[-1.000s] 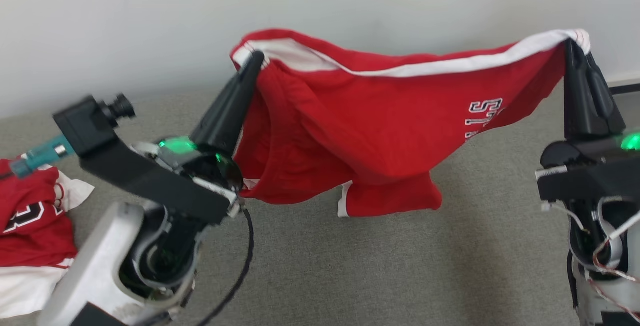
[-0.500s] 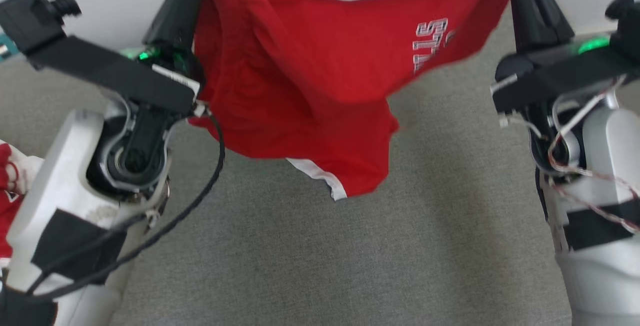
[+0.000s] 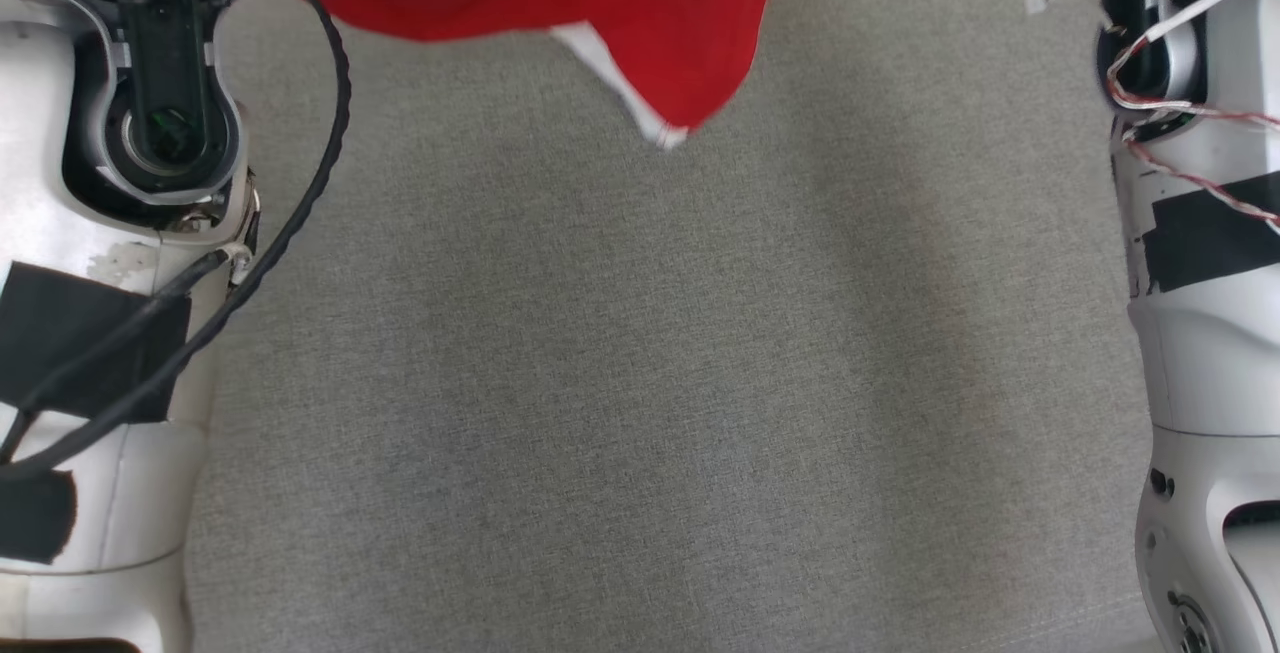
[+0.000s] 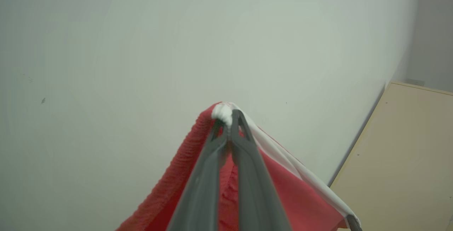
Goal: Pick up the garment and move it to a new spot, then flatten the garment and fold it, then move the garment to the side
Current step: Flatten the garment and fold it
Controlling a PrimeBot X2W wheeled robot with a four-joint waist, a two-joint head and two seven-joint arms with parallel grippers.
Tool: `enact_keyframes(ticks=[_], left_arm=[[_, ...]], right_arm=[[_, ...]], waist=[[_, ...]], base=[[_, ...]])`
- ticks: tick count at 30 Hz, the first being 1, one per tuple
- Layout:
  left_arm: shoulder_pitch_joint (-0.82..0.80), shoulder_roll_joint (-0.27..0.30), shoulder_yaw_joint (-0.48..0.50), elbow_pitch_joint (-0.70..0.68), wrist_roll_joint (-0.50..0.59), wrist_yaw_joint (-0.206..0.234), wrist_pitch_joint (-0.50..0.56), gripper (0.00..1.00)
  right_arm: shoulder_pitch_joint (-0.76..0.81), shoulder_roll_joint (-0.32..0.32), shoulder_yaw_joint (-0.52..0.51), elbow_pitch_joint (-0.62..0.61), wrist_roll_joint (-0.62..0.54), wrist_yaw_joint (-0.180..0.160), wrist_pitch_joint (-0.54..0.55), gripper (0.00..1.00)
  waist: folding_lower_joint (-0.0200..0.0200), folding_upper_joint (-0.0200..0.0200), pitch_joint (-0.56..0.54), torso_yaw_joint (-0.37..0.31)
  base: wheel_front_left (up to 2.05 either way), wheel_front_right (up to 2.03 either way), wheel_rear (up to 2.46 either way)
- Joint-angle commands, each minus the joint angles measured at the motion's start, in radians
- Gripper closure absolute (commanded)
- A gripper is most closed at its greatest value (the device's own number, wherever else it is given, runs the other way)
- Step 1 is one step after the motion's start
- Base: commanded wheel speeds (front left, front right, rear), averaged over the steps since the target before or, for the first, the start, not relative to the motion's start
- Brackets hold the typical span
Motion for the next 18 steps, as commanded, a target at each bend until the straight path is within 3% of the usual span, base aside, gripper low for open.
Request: enact_keyframes(ticks=[1,4,9,13,18], left_arm=[[0.006,-0.018,0.027,-0.025,0.017,-0.008,-0.007,1.00],[0.063,-0.037,0.019,-0.054,0.031,-0.005,-0.006,1.00],[0.156,-0.034,-0.051,-0.067,0.024,-0.006,-0.006,1.00],[0.254,-0.019,-0.112,-0.093,-0.011,-0.006,-0.007,1.00],[0.415,0.014,-0.173,-0.170,-0.081,-0.006,-0.007,1.00]], right_arm=[[-0.017,0.010,-0.018,0.006,-0.036,0.001,-0.013,1.00],[0.013,0.018,-0.006,-0.001,-0.076,0.001,-0.016,1.00],[0.094,-0.025,0.086,0.028,-0.062,0.001,-0.015,1.00],[0.191,-0.078,0.169,0.038,0.010,0.001,-0.001,1.00],[0.370,-0.167,0.200,-0.063,0.171,0.001,0.077,1.00]], waist=[[-0.0003,-0.0002,0.020,-0.006],[-0.0003,-0.0002,0.036,-0.001],[-0.0003,-0.0002,0.047,0.011],[-0.0003,-0.0002,0.035,0.029],[-0.0003,-0.0002,-0.010,0.051]], base=[[0.00,0.00,0.00],[0.00,0.00,0.00],[0.00,0.00,0.00],[0.00,0.00,0.00],[0.00,0.00,0.00]])
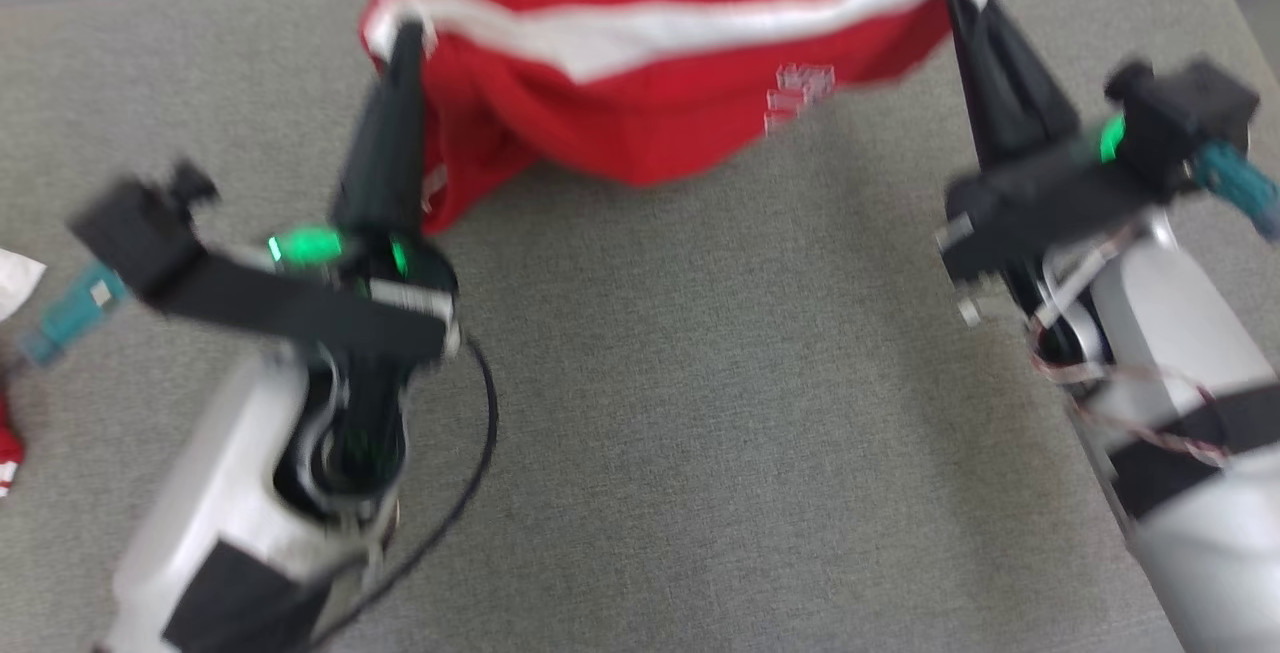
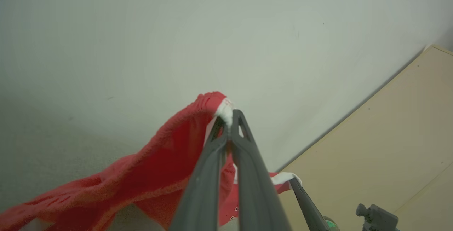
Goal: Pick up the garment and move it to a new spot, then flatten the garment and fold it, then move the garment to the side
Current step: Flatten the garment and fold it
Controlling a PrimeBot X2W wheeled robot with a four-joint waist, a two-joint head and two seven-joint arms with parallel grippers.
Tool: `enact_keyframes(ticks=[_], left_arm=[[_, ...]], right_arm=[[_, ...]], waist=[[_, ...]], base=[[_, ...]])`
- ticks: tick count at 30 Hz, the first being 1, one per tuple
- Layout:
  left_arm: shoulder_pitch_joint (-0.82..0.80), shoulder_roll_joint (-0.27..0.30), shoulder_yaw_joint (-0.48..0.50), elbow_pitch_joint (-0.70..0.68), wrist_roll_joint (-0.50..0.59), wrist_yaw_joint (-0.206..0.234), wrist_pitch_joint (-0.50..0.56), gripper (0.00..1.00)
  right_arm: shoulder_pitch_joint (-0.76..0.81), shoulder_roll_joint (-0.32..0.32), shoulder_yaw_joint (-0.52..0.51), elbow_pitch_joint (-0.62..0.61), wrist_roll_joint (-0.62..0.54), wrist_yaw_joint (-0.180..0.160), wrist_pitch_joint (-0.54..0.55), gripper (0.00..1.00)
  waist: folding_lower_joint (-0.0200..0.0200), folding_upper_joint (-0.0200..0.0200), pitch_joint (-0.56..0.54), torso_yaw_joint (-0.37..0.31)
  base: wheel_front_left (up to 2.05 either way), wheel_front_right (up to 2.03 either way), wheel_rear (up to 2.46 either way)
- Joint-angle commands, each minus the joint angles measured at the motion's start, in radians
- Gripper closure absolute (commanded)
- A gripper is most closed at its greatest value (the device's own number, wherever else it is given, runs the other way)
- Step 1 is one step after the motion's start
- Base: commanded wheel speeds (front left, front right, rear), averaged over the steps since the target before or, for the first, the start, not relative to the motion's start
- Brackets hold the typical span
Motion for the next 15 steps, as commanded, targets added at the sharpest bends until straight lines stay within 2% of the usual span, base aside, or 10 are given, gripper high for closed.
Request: enact_keyframes(ticks=[1,9,15], left_arm=[[0.042,0.016,-0.014,-0.018,-0.020,-0.001,0.000,1.00],[0.296,0.122,-0.110,-0.095,-0.139,-0.001,0.091,1.00],[0.424,0.189,-0.189,-0.130,-0.193,-0.001,0.197,1.00]], right_arm=[[0.054,-0.025,-0.009,-0.029,0.040,0.001,0.024,1.00],[0.429,-0.102,-0.112,-0.255,0.245,0.001,0.226,1.00],[0.624,-0.098,-0.185,-0.339,0.309,0.001,0.347,1.00]], waist=[[0.0000,-0.0001,-0.031,0.017],[0.0000,-0.0001,-0.094,0.038],[0.0000,-0.0001,-0.130,0.052]], base=[[0.00,0.00,0.00],[0.00,0.00,0.00],[0.00,0.00,0.00]])
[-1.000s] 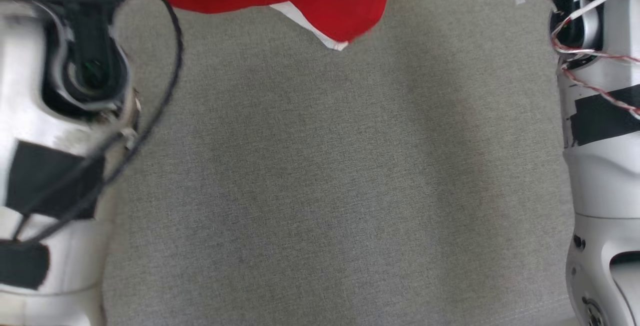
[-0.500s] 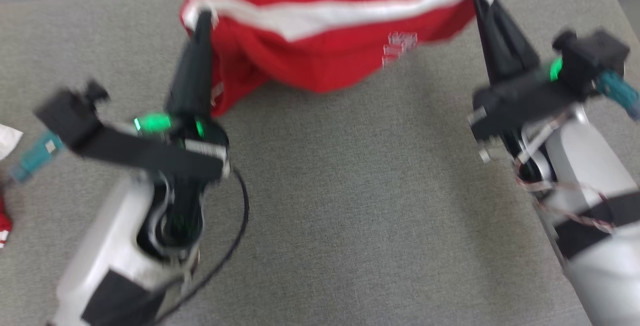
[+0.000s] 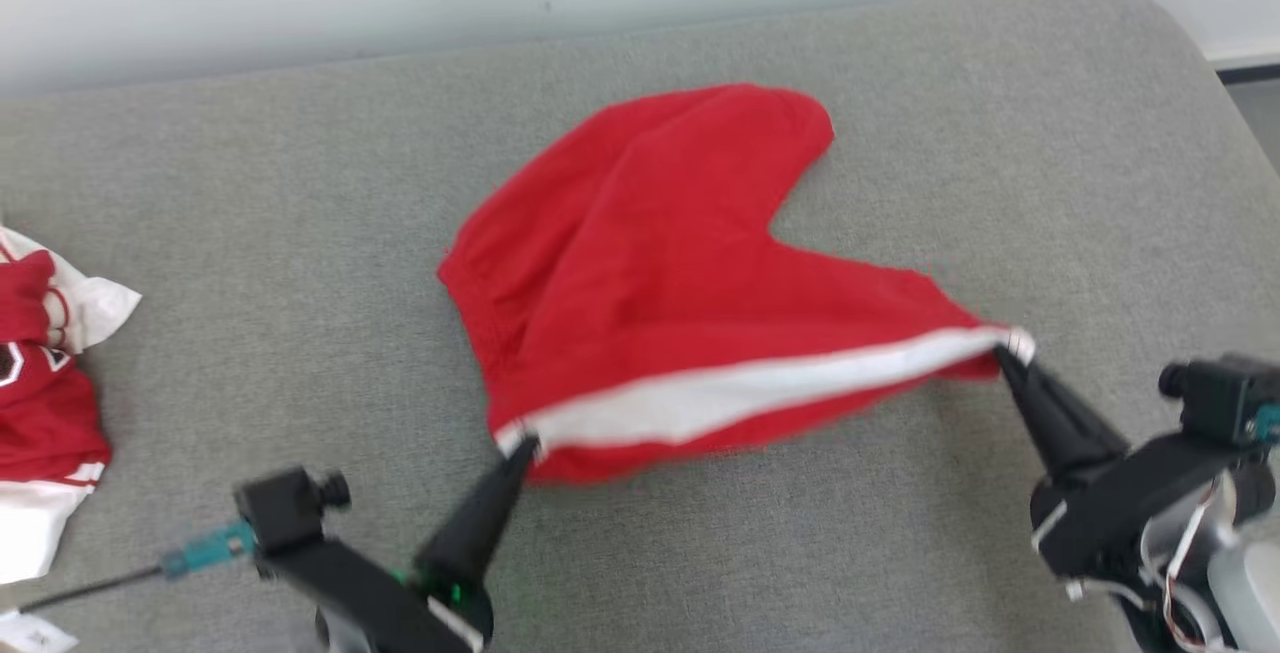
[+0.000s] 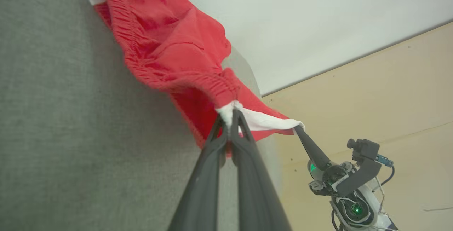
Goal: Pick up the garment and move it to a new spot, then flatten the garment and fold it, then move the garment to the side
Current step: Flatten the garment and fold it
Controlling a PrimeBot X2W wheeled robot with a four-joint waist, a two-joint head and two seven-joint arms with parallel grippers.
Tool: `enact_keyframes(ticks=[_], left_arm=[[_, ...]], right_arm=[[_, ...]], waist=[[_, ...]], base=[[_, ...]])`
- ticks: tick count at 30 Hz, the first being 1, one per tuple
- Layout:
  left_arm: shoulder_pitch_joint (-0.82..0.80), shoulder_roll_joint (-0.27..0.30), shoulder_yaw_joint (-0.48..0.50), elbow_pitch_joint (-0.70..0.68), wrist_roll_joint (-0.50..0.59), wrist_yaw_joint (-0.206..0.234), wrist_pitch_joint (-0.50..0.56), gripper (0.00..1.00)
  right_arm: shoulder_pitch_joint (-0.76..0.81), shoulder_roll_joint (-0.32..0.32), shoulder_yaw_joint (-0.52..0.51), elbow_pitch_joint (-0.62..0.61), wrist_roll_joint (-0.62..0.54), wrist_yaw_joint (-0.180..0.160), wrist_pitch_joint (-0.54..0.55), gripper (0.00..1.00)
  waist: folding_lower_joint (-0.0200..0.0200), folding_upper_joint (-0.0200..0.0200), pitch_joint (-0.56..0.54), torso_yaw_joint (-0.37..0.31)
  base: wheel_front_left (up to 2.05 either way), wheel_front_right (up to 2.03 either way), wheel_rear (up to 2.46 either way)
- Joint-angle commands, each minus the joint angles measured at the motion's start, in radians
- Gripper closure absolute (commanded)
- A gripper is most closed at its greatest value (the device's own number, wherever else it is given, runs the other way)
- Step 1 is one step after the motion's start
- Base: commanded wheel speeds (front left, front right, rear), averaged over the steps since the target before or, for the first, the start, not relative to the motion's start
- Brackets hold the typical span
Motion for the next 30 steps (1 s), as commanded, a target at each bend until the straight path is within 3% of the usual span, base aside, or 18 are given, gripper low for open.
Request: enact_keyframes(ticks=[1,7,13,18,23,30], left_arm=[[0.030,0.022,-0.012,-0.002,-0.003,0.005,0.020,1.00],[0.100,0.067,-0.036,-0.023,-0.046,0.022,0.077,1.00],[0.157,0.114,-0.052,-0.034,-0.023,0.060,0.087,1.00],[0.189,0.094,-0.068,-0.031,-0.006,0.068,0.058,1.00],[0.216,0.104,-0.102,-0.016,-0.002,0.096,0.090,1.00],[0.286,0.168,-0.118,-0.071,-0.050,0.151,0.155,1.00]], right_arm=[[0.036,0.005,-0.005,-0.016,0.014,0.001,0.030,1.00],[0.151,0.020,-0.041,-0.081,0.077,0.001,0.160,1.00],[0.302,0.051,-0.137,-0.137,0.114,0.001,0.368,1.00],[0.410,0.115,-0.224,-0.217,0.159,0.001,0.547,1.00],[0.459,0.186,-0.295,-0.280,0.130,0.001,0.706,1.00],[0.501,0.283,-0.381,-0.363,0.128,0.001,0.831,1.00]], waist=[[0.0003,0.0001,-0.019,0.013],[0.0003,0.0001,-0.041,0.028],[0.0003,0.0001,-0.068,0.043],[0.0003,0.0001,-0.090,0.045],[0.0003,0.0001,-0.100,0.037],[0.0003,0.0001,-0.115,0.029]], base=[[0.00,0.00,0.00],[0.00,0.00,0.00],[0.00,0.00,0.00],[0.00,0.00,0.00],[0.00,0.00,0.00],[0.00,0.00,0.00]])
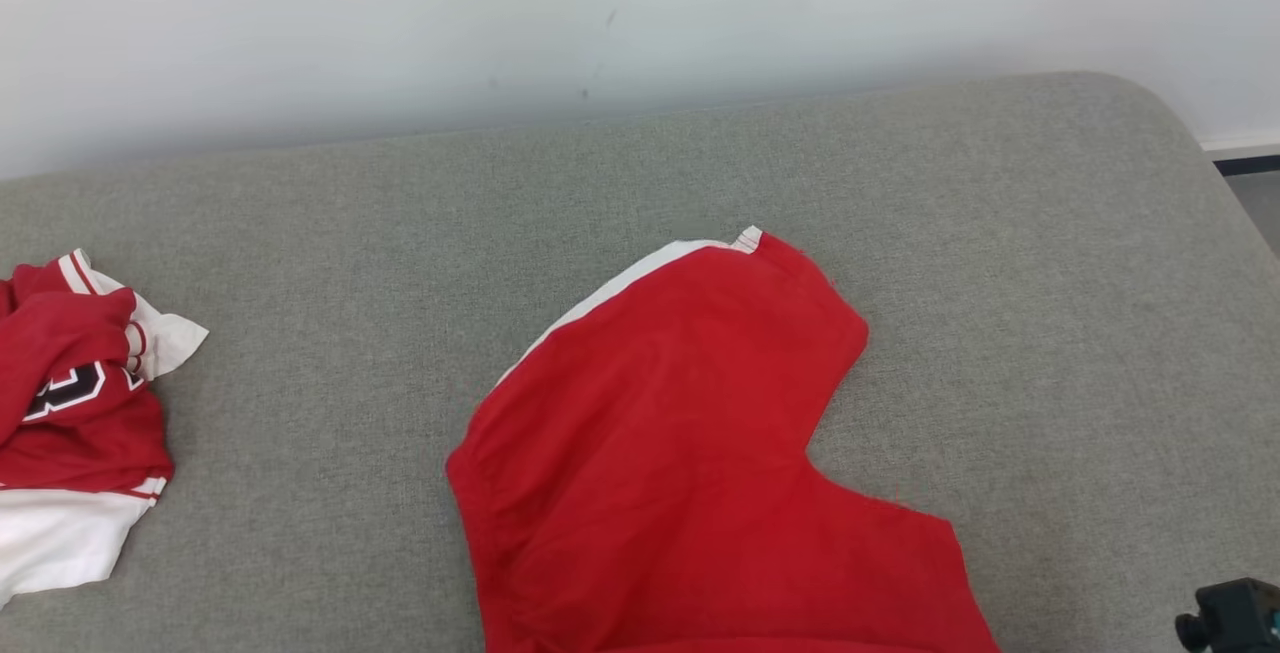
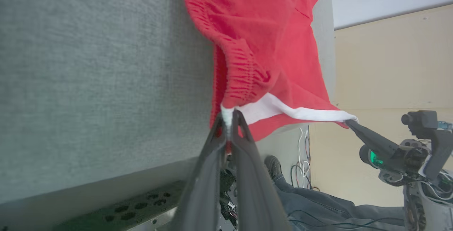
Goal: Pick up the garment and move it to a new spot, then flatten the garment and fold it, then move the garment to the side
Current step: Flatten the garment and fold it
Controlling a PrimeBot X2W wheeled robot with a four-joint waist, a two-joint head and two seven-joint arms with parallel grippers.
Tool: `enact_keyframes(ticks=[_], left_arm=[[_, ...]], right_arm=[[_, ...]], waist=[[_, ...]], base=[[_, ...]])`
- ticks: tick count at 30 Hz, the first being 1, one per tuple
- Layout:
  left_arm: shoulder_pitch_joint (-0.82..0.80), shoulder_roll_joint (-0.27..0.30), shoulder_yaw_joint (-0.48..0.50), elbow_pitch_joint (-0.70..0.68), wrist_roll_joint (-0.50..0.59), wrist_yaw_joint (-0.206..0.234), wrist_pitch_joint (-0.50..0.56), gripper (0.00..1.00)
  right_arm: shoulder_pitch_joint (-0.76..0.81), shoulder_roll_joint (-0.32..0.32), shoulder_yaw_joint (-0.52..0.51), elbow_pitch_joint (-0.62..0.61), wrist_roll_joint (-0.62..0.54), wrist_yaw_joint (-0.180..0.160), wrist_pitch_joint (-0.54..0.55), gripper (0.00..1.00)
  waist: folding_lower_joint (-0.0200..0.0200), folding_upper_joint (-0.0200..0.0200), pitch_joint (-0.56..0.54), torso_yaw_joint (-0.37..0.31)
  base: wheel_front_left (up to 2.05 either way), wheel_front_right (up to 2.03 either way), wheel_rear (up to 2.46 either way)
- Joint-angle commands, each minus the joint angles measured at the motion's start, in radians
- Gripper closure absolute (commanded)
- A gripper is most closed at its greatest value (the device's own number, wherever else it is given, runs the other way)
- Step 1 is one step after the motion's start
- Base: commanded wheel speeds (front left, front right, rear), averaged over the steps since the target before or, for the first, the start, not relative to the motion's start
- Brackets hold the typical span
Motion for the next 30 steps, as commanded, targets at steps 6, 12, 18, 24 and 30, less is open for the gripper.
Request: enact_keyframes(ticks=[6,12,18,24,30], left_arm=[[0.085,0.058,0.022,-0.129,-0.080,0.013,0.022,1.00],[0.049,0.037,0.055,-0.176,-0.047,-0.013,-0.031,1.00],[-0.054,-0.027,0.078,-0.119,0.013,-0.038,-0.083,1.00],[-0.146,-0.092,0.091,-0.038,0.042,-0.057,-0.114,1.00],[-0.267,-0.174,0.114,0.083,0.074,-0.099,-0.166,1.00]], right_arm=[[0.039,0.056,-0.070,-0.087,0.030,0.001,0.040,1.00],[-0.022,0.018,-0.071,-0.165,0.021,0.001,-0.051,1.00],[-0.174,-0.092,0.007,-0.122,-0.010,0.001,-0.207,1.00],[-0.328,-0.193,0.117,-0.014,-0.042,0.001,-0.315,1.00],[-0.560,-0.275,0.289,0.162,-0.052,0.001,-0.458,1.00]], waist=[[0.0001,0.0001,-0.007,-0.001],[0.0001,0.0001,0.001,0.005],[0.0001,0.0001,0.016,0.020],[0.0001,0.0001,0.039,0.041],[0.0001,0.0001,0.095,0.078]], base=[[0.00,0.00,0.00],[0.00,0.00,0.00],[0.00,0.00,0.00],[0.00,0.00,0.00],[0.00,0.00,0.00]])
